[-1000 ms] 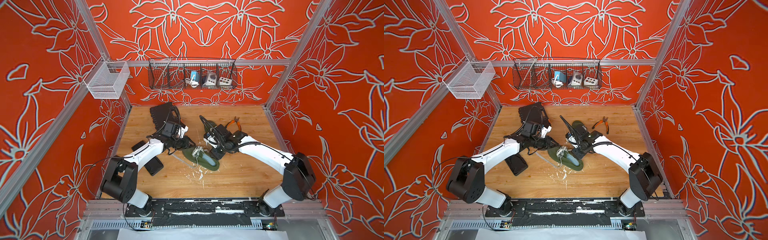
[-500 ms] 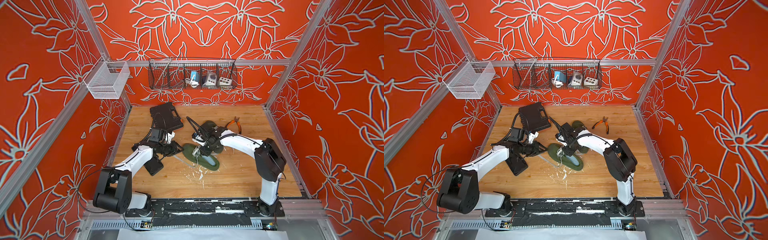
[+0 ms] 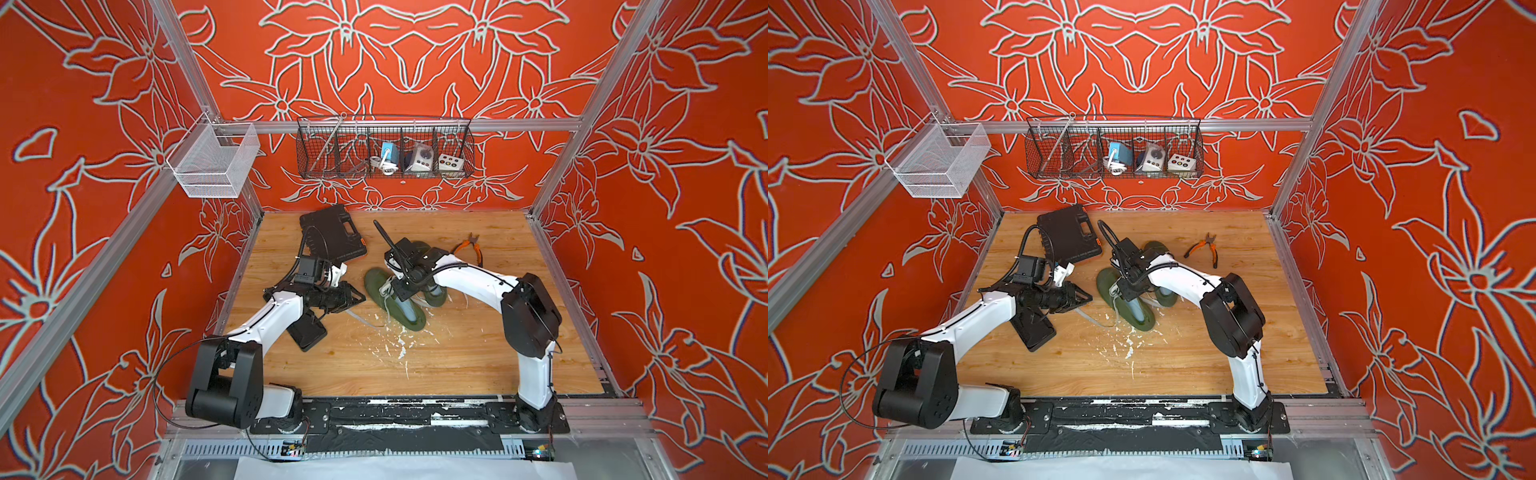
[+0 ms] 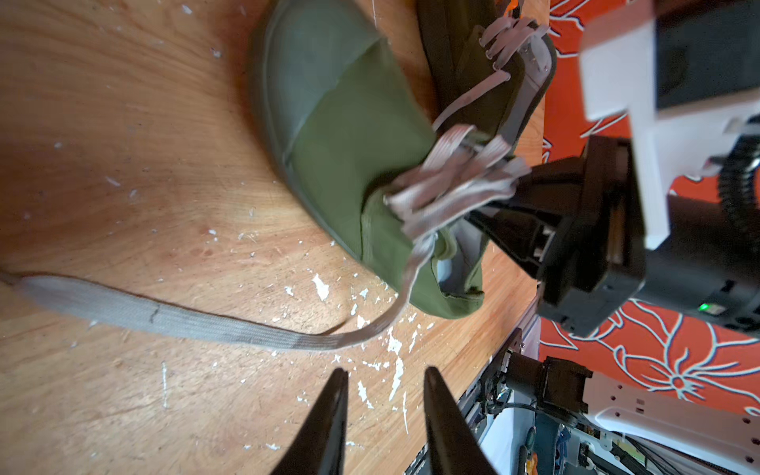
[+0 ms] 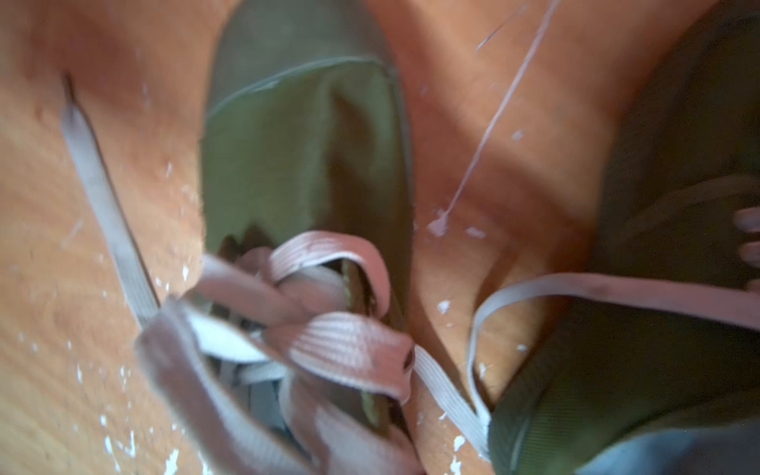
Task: Insert the insole into the shoe
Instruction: Adjust the shoe at the center of the board, then reset both arms
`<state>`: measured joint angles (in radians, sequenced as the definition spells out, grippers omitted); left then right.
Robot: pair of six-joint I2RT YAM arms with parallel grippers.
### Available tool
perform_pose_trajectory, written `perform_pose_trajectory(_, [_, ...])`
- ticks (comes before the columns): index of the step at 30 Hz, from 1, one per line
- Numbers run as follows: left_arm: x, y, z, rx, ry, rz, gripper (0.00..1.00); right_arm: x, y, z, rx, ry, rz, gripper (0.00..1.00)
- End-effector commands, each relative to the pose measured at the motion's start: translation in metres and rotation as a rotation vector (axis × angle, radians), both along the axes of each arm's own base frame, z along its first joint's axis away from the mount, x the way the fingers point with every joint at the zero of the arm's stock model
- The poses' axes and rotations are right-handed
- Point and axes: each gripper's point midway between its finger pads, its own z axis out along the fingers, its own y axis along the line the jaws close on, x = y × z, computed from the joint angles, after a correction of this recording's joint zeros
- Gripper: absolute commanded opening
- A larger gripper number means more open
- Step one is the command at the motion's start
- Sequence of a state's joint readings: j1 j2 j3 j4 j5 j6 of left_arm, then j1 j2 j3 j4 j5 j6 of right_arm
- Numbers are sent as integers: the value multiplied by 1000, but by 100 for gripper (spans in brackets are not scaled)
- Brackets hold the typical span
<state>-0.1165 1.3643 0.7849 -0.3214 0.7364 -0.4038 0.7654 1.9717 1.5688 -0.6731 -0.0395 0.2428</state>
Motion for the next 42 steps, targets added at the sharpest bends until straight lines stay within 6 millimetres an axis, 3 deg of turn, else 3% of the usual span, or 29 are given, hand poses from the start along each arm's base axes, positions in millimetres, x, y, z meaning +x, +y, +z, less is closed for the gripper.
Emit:
perform_pose_trajectory(1, [-1,0,3,-8,-18,-15,32,37,-5,10,56,-69,-191,0])
perform_pose_trajectory(6, [-1,0,3,-9,-17,-17,32,58,-14,11,94,-115,-268,0])
perform_pose_trajectory(15, [2,0,3,-10,-16,-15,32,78,-24,0,32,-105,-241,0])
perform_pose_trajectory(16, [3,0,3,-10,-16,-14,32,79,-25,-1,23,-99,-240,4])
perform_pose_trajectory(20, [5,0,2,-7,-19,-11,32,73,-26,10,23,-86,-217,39])
perform_pose_trajectory(22, [8,0,3,-4,-26,-8,35,69,-29,22,32,-104,-217,50])
perform_pose_trajectory(25, [18,1,8,9,-48,-3,46,59,-36,41,54,-137,-202,63])
perform_pose_trajectory(26, [23,2,11,17,-60,-1,55,55,-40,49,61,-154,-196,66])
perform_pose_trajectory(29, [38,4,24,31,-105,9,81,47,-56,73,59,-220,-204,78])
perform_pose_trajectory(30, [43,4,28,35,-124,12,97,44,-61,81,61,-245,-203,87])
perform_pose_trajectory(31, [48,5,32,42,-143,18,98,42,-66,88,63,-269,-204,99])
perform_pose_trajectory(34, [63,14,47,88,-256,54,98,37,-91,106,59,-363,-242,99])
perform_pose_trajectory(37, [73,30,72,169,-489,116,98,33,-126,122,84,-470,-325,99])
perform_pose_trajectory(42, [61,80,113,403,-905,329,98,21,-191,148,66,-865,-425,99])
